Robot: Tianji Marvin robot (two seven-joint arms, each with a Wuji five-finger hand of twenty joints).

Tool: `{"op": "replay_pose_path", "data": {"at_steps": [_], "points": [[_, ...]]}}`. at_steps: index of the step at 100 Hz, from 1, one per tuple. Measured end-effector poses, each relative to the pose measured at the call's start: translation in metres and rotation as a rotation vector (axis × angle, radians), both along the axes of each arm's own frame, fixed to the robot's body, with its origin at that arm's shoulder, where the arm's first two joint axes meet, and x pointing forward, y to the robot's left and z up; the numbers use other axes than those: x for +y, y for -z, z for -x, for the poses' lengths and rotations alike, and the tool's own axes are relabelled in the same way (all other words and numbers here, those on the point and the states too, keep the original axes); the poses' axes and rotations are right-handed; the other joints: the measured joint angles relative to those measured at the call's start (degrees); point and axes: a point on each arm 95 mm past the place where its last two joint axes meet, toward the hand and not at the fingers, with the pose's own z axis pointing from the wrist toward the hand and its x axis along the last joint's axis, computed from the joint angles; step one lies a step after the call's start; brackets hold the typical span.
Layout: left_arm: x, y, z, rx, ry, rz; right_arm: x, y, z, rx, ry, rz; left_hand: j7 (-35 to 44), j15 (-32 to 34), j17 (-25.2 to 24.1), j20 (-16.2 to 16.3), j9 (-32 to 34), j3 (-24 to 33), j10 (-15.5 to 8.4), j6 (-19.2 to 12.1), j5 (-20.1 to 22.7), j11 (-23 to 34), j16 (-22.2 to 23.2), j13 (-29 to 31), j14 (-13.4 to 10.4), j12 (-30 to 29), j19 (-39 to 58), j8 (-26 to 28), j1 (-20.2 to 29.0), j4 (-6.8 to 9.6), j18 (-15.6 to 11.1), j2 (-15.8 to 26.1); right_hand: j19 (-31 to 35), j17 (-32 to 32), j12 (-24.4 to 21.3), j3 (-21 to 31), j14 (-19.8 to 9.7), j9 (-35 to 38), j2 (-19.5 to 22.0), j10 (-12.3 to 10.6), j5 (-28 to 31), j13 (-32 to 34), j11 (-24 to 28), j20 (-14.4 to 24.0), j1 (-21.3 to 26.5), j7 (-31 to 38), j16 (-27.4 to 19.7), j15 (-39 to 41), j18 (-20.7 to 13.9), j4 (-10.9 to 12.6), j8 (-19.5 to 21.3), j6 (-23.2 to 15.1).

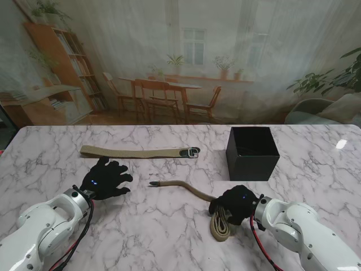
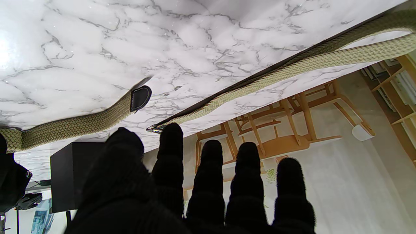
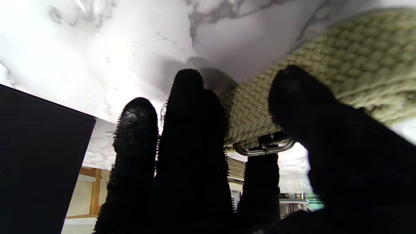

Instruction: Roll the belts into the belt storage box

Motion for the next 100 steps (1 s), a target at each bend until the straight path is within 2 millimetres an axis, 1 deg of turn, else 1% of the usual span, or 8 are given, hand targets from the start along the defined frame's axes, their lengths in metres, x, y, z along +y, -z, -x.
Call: {"op": "replay_pose_path", "data": {"at_steps": [5, 13, 22, 37, 51, 62, 76, 100], "points": [[0.0, 0.0, 0.0, 0.0, 0.0, 0.0, 0.0, 0.001, 0.0, 0.0, 0.004, -0.015, 0.0, 0.0, 0.0, 0.0, 0.0, 0.0, 0.0, 0.0, 0.0, 0.0, 0.0, 0.0, 0.0, 0.0, 0.0, 0.0, 0.0, 0.0, 0.0, 0.0, -0.1, -1.3, 1.4, -1.0, 1.0, -2.3, 0.0, 2.4, 1.4, -0.5, 2.4, 0.8, -0.9, 0.0, 1.2, 0.1, 1.5, 0.0, 0.9, -0.4], [0.0, 0.0, 0.0, 0.0, 0.0, 0.001, 0.0, 0.004, 0.001, 0.006, 0.013, -0.042, 0.0, 0.0, 0.0, 0.0, 0.0, 0.0, 0.0, 0.0, 0.0, 0.0, 0.0, 0.0, 0.0, 0.0, 0.0, 0.0, 0.0, 0.0, 0.0, 0.0, -0.4, -4.9, 4.6, -7.4, 2.2, -12.9, 0.4, 5.9, 4.4, -4.3, 5.1, 2.1, -1.6, 3.5, 3.4, 0.2, 5.3, -5.8, 1.7, -1.7], [0.0, 0.0, 0.0, 0.001, 0.0, 0.001, 0.0, 0.006, 0.002, 0.011, 0.022, -0.048, 0.0, 0.0, 0.0, 0.0, 0.0, 0.0, 0.0, 0.0, 0.0, 0.0, 0.0, 0.0, 0.0, 0.0, 0.0, 0.0, 0.0, 0.0, 0.0, 0.0, -1.6, -10.7, 6.0, -13.9, 4.0, -25.2, 2.3, 5.2, 9.1, -11.3, 7.1, 3.4, -4.9, 14.0, 5.0, 0.1, 11.4, -9.0, 2.2, 0.0], [0.0, 0.0, 0.0, 0.002, 0.001, 0.001, 0.0, 0.008, 0.002, 0.011, 0.049, -0.063, 0.0, 0.0, 0.0, 0.0, 0.0, 0.0, 0.0, 0.0, 0.0, 0.0, 0.0, 0.0, 0.0, 0.0, 0.0, 0.0, 0.0, 0.0, 0.0, 0.0, -5.3, -18.3, 6.5, -17.3, 6.0, -32.7, 4.1, 4.3, 9.1, -22.4, 8.7, 5.2, -4.9, 18.3, 2.7, 0.4, 19.1, -9.1, 0.7, 0.4], [-0.001, 0.0, 0.0, 0.004, 0.001, 0.001, 0.001, 0.009, 0.004, 0.027, 0.069, -0.103, 0.0, 0.0, 0.0, 0.0, 0.0, 0.0, 0.0, 0.0, 0.0, 0.0, 0.0, 0.0, 0.0, 0.0, 0.0, 0.0, 0.0, 0.0, 0.0, 0.0, -7.0, -18.3, 6.4, -18.6, 7.3, -21.0, 5.2, 0.7, 9.1, -21.2, 8.8, 5.4, -3.4, 20.7, 1.1, -1.2, 19.3, -9.1, -2.2, 0.6], [-0.001, 0.0, 0.0, 0.005, 0.001, 0.001, 0.002, 0.009, 0.003, 0.028, 0.077, -0.127, 0.0, 0.0, 0.0, 0.0, 0.0, 0.0, 0.0, 0.0, 0.0, 0.0, 0.0, 0.0, 0.0, 0.0, 0.0, 0.0, 0.0, 0.0, 0.0, 0.0, -7.0, -16.8, 7.7, -18.1, 5.0, -12.6, 6.2, -1.5, 9.0, -16.1, 9.2, 5.5, -3.4, 20.7, 1.3, -1.4, 19.1, -9.1, -2.2, 0.6], [-0.001, 0.0, 0.0, 0.005, 0.001, 0.001, 0.002, 0.014, 0.004, -0.039, 0.058, -0.139, 0.0, 0.0, 0.0, 0.0, 0.0, 0.0, 0.0, 0.0, 0.0, 0.0, 0.0, 0.0, 0.0, 0.0, 0.0, 0.0, 0.0, 0.0, 0.0, 0.0, -2.2, -14.6, 11.2, -16.8, 3.2, -7.1, 6.8, -2.9, 8.9, -11.6, 10.4, 7.8, -3.6, 20.6, 4.6, 2.9, 11.6, -9.7, -2.2, 0.6], [-0.001, 0.0, 0.0, 0.005, 0.001, 0.002, 0.001, 0.018, 0.002, -0.072, 0.047, -0.179, 0.0, 0.0, 0.0, 0.0, 0.0, 0.0, 0.0, 0.0, 0.0, 0.0, 0.0, 0.0, 0.0, 0.0, 0.0, 0.0, 0.0, 0.0, 0.0, 0.0, 2.0, -12.8, 14.0, -15.2, 1.8, 0.0, 8.2, -3.6, 7.6, -7.8, 11.1, 8.3, -4.3, 18.9, 6.9, 6.0, 7.7, -9.8, -5.1, 0.7]]}}
